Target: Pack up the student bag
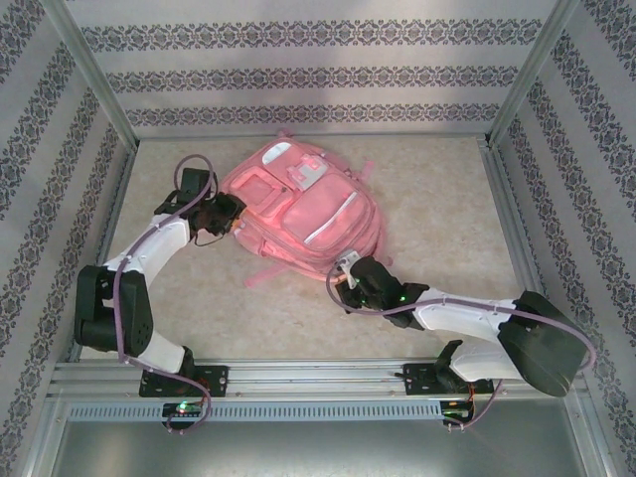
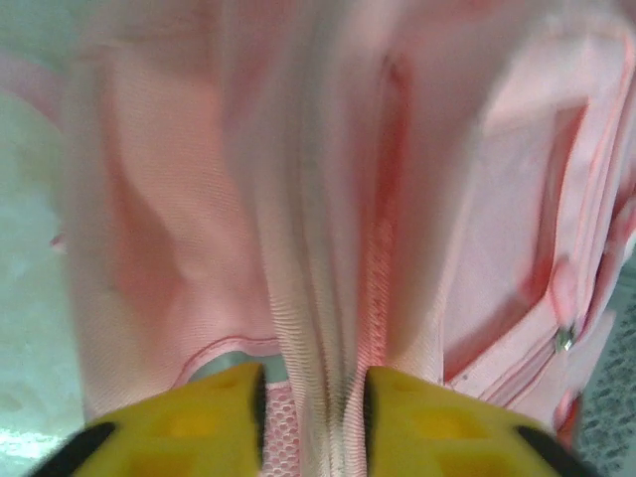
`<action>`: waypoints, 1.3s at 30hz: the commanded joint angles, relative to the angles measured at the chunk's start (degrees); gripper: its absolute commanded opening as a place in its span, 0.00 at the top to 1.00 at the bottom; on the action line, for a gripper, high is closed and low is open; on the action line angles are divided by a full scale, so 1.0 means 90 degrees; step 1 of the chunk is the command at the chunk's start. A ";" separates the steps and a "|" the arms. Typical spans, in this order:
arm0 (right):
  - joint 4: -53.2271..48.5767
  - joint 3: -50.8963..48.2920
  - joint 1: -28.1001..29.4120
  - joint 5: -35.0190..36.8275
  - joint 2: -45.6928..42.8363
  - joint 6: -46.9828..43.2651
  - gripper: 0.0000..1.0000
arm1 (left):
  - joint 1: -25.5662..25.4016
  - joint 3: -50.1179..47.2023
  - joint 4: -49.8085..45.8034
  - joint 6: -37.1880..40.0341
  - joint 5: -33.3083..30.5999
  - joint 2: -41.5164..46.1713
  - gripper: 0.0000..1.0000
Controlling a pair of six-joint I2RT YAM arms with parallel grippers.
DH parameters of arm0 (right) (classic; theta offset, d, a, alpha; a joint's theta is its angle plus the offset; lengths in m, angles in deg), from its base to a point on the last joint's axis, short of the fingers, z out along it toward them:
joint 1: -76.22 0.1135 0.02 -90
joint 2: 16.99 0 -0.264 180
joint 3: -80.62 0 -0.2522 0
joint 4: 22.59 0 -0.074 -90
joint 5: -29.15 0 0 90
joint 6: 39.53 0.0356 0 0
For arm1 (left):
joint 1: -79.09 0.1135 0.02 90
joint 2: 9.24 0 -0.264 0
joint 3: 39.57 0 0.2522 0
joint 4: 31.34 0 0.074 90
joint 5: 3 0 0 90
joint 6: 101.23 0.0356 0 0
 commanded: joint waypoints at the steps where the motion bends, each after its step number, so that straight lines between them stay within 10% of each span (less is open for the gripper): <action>1: 0.0125 0.0519 0.0090 -0.0839 0.0347 -0.0038 1.00 | 0.0103 0.0003 -0.0123 0.0237 0.0318 0.0538 0.54; 7: 0.0291 0.1279 0.0208 -0.1103 0.1059 0.0097 1.00 | -0.0478 -0.1539 0.0881 -0.1268 0.0654 0.1609 0.49; 14: 0.0308 0.1578 0.0208 -0.1168 0.1332 0.0095 1.00 | -0.1169 -0.2124 0.0886 -0.0901 0.0573 0.2189 0.57; 31: 0.0504 0.1342 0.0218 -0.1160 0.1193 0.0371 1.00 | -0.1384 -0.1911 0.1849 -0.0782 0.0468 0.0864 0.56; 39: 0.0170 0.1177 0.0218 -0.0925 0.1013 0.0394 1.00 | -0.1385 -0.1659 0.2017 -0.0737 0.0261 0.0526 0.79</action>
